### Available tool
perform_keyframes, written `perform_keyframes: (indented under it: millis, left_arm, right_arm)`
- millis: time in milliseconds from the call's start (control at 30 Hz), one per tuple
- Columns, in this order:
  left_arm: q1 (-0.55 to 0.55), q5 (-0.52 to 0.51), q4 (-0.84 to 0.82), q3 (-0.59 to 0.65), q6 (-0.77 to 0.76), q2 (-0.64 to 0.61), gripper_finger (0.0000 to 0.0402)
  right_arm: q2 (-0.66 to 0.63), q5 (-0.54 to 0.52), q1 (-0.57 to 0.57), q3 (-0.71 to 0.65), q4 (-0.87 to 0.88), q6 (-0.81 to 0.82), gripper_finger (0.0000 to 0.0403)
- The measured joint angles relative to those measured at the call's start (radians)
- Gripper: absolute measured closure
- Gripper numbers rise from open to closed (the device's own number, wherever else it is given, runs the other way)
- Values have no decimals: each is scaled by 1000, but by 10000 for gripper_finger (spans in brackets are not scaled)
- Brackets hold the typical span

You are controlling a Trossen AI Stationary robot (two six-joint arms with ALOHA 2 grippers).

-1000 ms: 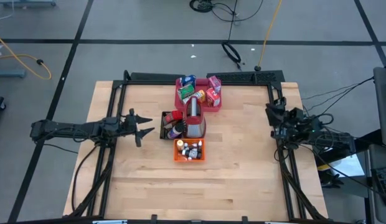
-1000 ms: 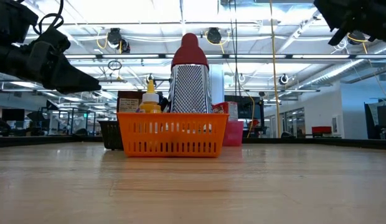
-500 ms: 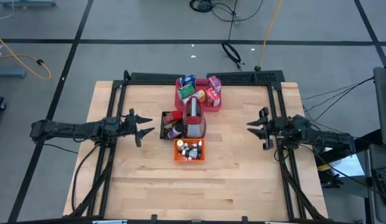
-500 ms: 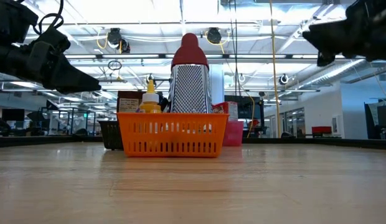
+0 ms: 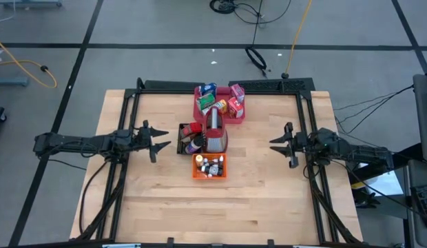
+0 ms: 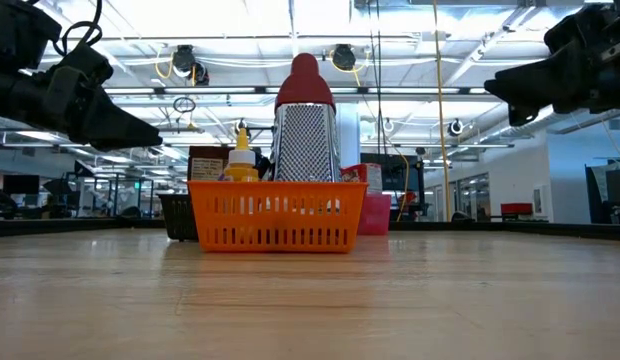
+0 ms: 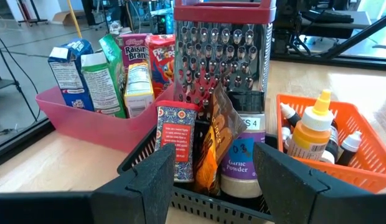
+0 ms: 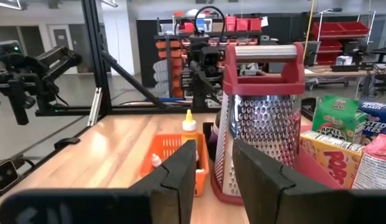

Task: Pick & Place Kitchen Items
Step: Return to Home Position

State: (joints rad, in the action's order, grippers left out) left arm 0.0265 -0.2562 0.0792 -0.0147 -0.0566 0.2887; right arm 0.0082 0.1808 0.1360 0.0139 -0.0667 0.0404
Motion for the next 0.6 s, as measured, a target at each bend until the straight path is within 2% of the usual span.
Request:
perform_keyframes:
  millis: [600]
  left_arm:
    - [0, 0, 0, 0, 0, 0, 186]
  right_arm:
    - [0, 2, 0, 0, -27, 0, 303]
